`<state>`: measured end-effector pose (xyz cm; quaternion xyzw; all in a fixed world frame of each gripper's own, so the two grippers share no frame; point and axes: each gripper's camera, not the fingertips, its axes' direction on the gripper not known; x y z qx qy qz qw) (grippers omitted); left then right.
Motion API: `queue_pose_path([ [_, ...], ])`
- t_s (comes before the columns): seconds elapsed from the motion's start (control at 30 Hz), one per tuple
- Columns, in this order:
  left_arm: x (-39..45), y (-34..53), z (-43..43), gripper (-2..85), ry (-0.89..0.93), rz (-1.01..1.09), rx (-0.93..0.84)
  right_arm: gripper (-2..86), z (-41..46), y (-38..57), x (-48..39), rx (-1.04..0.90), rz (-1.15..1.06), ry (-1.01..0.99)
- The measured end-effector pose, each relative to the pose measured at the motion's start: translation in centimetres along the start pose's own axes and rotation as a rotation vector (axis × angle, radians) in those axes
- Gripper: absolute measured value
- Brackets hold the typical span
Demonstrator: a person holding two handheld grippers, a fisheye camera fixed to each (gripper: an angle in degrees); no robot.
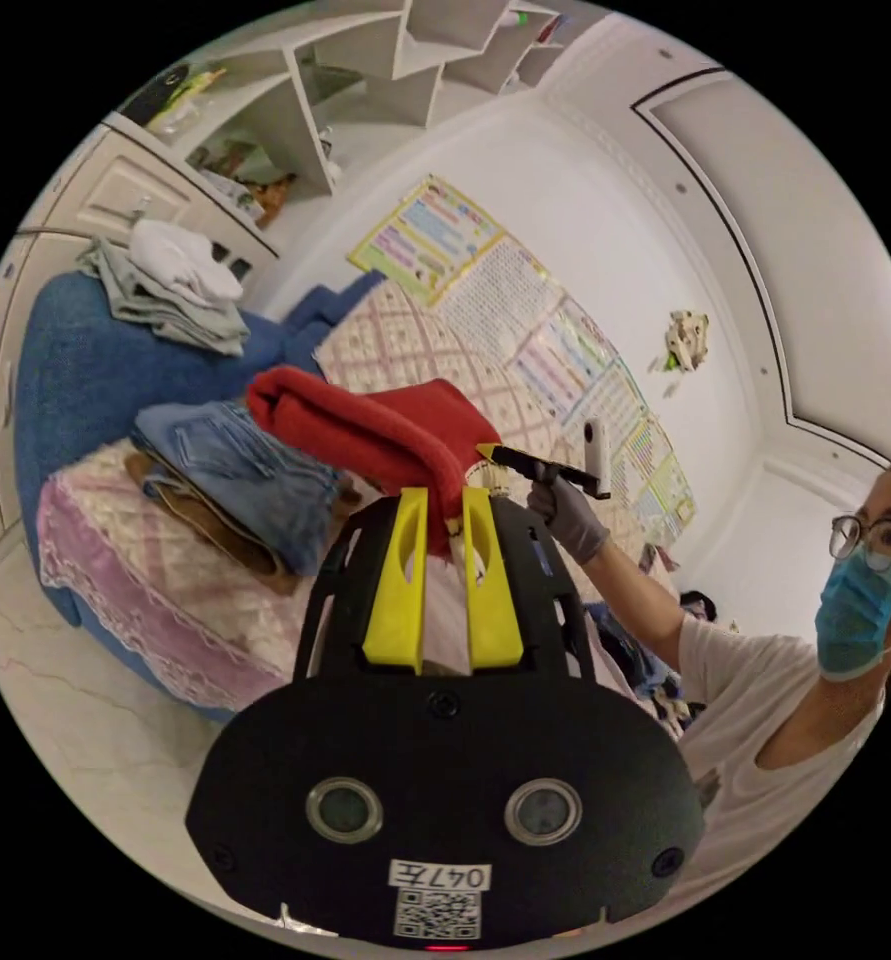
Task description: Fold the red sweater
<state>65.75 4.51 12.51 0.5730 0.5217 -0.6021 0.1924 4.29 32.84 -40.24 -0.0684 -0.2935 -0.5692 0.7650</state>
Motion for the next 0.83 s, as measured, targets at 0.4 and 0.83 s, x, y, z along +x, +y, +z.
queue_pose_path([
  [0.4, -4.9, 6.8, -2.7, 11.3, -0.217, -0.231, 0.11, 14.5, 5.1, 9.6, -1.7, -0.063, 0.102, 0.124],
  [0.83, 36.8, 12.4, -8.2, -0.9, -0.407, 0.869, 0.296, 0.3, -29.1, 44.1, -12.0, 0.235, 0.303, 0.525],
])
